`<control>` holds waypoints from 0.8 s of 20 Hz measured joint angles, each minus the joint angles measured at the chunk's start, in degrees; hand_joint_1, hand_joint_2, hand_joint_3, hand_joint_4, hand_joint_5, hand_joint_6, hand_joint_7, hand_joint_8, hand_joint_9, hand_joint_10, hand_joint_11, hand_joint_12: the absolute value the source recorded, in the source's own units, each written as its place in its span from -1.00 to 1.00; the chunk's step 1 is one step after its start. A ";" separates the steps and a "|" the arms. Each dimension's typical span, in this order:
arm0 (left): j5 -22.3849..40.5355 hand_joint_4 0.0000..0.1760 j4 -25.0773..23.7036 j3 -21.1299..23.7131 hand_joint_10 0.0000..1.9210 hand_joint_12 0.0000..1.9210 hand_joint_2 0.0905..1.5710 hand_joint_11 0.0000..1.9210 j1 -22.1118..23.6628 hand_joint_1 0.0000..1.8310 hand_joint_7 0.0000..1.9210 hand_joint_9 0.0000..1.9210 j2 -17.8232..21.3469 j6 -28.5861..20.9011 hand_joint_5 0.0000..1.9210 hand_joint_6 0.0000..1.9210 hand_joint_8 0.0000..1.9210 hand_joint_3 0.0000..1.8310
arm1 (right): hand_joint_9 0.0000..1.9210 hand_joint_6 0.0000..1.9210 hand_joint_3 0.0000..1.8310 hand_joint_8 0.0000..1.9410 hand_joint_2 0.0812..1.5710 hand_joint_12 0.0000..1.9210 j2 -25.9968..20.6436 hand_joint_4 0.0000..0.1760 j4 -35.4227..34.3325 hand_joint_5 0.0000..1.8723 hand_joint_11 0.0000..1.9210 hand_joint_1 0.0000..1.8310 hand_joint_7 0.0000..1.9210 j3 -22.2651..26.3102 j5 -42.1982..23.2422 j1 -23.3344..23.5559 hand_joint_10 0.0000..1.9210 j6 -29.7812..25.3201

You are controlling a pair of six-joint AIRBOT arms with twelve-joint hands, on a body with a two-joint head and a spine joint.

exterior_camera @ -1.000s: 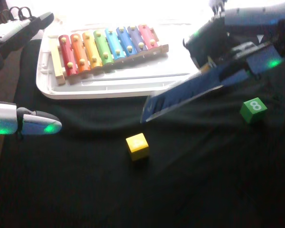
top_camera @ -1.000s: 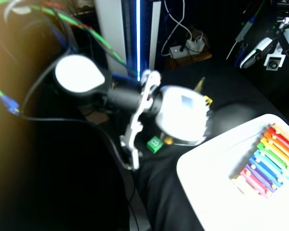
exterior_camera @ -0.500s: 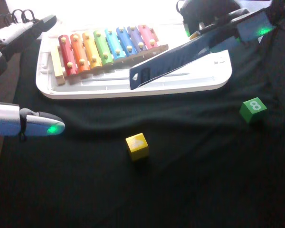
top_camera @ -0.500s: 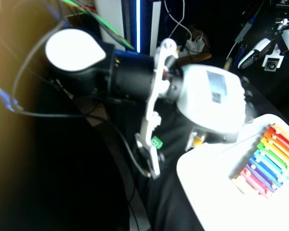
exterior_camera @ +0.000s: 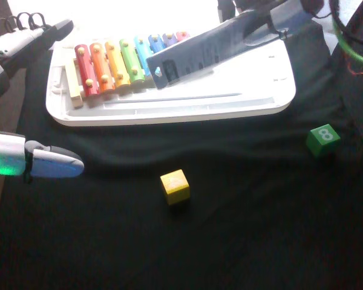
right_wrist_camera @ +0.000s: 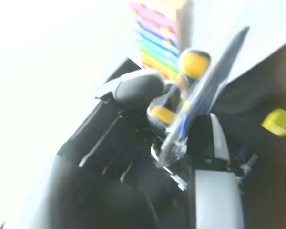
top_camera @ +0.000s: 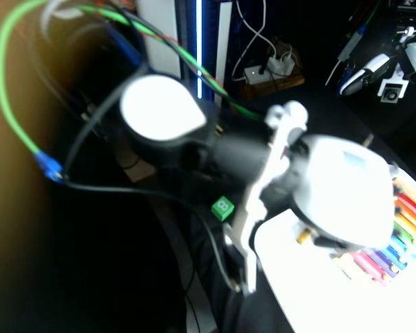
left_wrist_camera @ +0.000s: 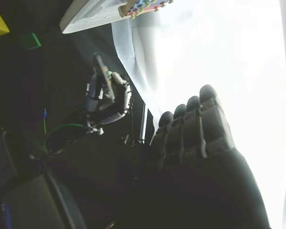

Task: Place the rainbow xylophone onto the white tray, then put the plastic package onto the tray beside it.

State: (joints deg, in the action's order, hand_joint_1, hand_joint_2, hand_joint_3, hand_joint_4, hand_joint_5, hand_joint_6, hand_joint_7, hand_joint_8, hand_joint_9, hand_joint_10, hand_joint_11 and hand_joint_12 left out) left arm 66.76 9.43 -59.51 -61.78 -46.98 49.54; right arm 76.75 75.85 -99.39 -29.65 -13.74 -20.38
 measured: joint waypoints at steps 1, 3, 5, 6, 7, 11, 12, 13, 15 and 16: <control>0.00 -1.00 -0.17 0.00 -1.00 -1.00 -0.23 -1.00 0.00 -0.23 -1.00 -1.00 0.00 0.00 -1.00 -1.00 -1.00 -1.00 | 0.32 0.09 -1.00 0.28 0.42 0.59 0.79 -1.00 -0.15 -0.03 0.31 0.30 0.13 -0.98 0.76 0.00 0.29 -0.04; 0.00 -1.00 -0.59 0.00 -1.00 -1.00 -0.24 -1.00 0.00 -0.22 -1.00 -1.00 0.00 0.02 -1.00 -1.00 -1.00 -1.00 | 0.31 0.17 -1.00 0.47 0.43 0.64 2.49 -1.00 -0.31 -0.03 0.32 0.28 0.12 -3.04 2.01 0.00 0.48 -0.04; 0.13 -1.00 -0.63 0.00 -1.00 -0.99 -0.25 -0.98 0.00 -0.23 -1.00 -1.00 0.00 0.00 -1.00 -1.00 -1.00 -1.00 | 0.18 -0.10 -1.00 0.14 0.38 0.52 3.78 -1.00 -0.52 -0.01 0.19 0.39 0.12 -4.44 3.28 -0.15 0.22 -0.02; 0.28 -1.00 -0.66 0.00 -1.00 -0.99 -0.26 -0.98 0.02 -0.21 -1.00 -1.00 -0.02 0.00 -1.00 -1.00 -1.00 -1.00 | 0.14 -0.09 -1.00 0.13 0.38 0.46 4.66 -1.00 -1.29 -0.02 0.14 0.39 0.11 -5.49 3.85 -0.83 0.08 -0.13; 0.44 -1.00 -0.76 0.00 -1.00 -0.99 -0.26 -0.98 0.09 -0.20 -1.00 -1.00 -0.02 0.00 -1.00 -1.00 -1.00 -1.00 | 0.13 -0.04 -1.00 0.11 0.39 0.43 5.46 -1.00 -1.33 -0.04 0.11 0.39 0.11 -6.56 4.20 -1.66 0.00 -0.55; 0.39 -1.00 -0.96 -0.35 -1.00 -1.00 -0.25 -0.99 0.13 -0.20 -1.00 -1.00 -0.74 -0.04 -1.00 -1.00 -1.00 -1.00 | 0.09 0.05 -1.00 -0.01 0.38 0.41 8.02 -1.00 0.70 -0.04 -0.04 0.36 0.13 -10.78 4.72 -5.16 -0.20 -6.05; 0.37 -1.00 -1.27 -0.37 -1.00 -1.00 -0.25 -0.99 0.13 -0.22 -1.00 -1.00 -0.74 -0.07 -1.00 -1.00 -1.00 -1.00 | 0.13 -0.01 -1.00 0.16 0.41 0.59 8.15 -1.00 1.38 -0.06 0.11 0.37 0.08 -11.23 4.72 -5.44 0.14 -6.95; 0.37 -1.00 -1.31 -0.35 -1.00 -0.99 -0.25 -0.99 0.13 -0.22 -1.00 -1.00 -0.79 -0.09 -1.00 -1.00 -1.00 -1.00 | 0.12 0.03 -1.00 0.25 0.43 0.70 8.26 -1.00 1.46 -0.10 0.16 0.37 0.04 -11.63 4.74 -5.70 0.36 -7.54; 0.37 -1.00 -1.33 -0.42 -1.00 -1.00 -0.26 -0.99 0.13 -0.22 -1.00 -1.00 -0.87 -0.22 -1.00 -1.00 -1.00 -1.00 | 0.22 0.30 -1.00 0.75 0.50 0.98 8.31 -1.00 1.20 -0.14 0.33 0.23 -0.01 -11.96 4.83 -6.16 0.89 -8.79; 0.35 -1.00 -1.25 -0.52 -1.00 -1.00 -0.26 -0.99 0.13 -0.23 -1.00 -1.00 -1.03 -0.24 -1.00 -1.00 -1.00 -1.00 | -0.06 0.40 -1.00 0.49 0.56 0.89 8.33 -1.00 0.85 -0.24 0.01 0.29 -0.19 -11.96 4.68 -6.32 0.55 -9.42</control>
State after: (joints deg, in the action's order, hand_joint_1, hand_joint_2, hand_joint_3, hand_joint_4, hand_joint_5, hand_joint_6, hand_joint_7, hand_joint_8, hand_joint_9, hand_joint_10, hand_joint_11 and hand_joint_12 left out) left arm 67.11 8.19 -60.03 -61.65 -48.01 49.30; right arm 85.08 76.71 -111.35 -24.97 -20.05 -29.80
